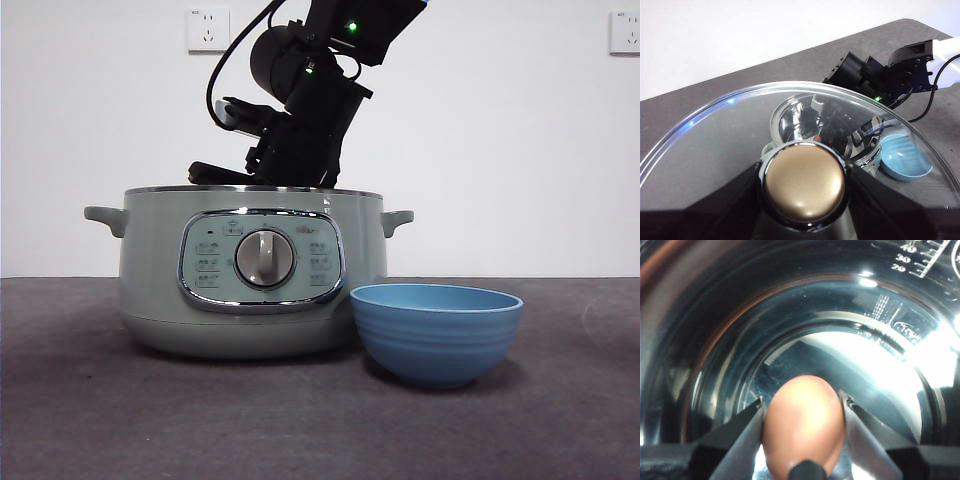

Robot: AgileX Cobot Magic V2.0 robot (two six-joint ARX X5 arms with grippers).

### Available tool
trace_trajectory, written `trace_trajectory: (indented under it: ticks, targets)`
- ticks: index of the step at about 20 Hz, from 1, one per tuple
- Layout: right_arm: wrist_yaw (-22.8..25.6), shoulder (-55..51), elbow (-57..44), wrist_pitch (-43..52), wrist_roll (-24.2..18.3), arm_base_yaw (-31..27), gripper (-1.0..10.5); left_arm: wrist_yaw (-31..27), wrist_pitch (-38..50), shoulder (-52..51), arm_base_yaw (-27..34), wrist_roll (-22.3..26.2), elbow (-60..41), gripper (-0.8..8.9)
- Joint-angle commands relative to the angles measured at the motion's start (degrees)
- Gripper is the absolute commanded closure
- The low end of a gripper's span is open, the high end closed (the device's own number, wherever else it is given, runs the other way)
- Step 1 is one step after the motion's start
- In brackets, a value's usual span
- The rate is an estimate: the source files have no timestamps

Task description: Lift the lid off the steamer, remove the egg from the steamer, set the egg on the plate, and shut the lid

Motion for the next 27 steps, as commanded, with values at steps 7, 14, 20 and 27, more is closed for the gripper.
trace_trajectory:
  ticks: [7,14,20,27]
  targets:
    - [3.0,-10.0,0.2,-1.8,-1.1,0.3,9.6,-0.1,2.7,-0.6,-0.1,0.7,1.0,8.22]
    - [7.5,-32.5,0.2,-18.7,-2.6,-2.4,9.6,0.1,2.7,-0.6,-0.1,0.9,1.0,8.22]
    - [6.8,-37.9,-4.8,-25.1,-3.5,-7.5,9.6,0.2,2.4,-0.6,-0.1,0.9,1.0,8.22]
    - [1.2,-40.7,-25.1,-12.7,-1.2,-8.0,9.6,0.2,2.2,-0.6,-0.1,0.9,1.0,8.22]
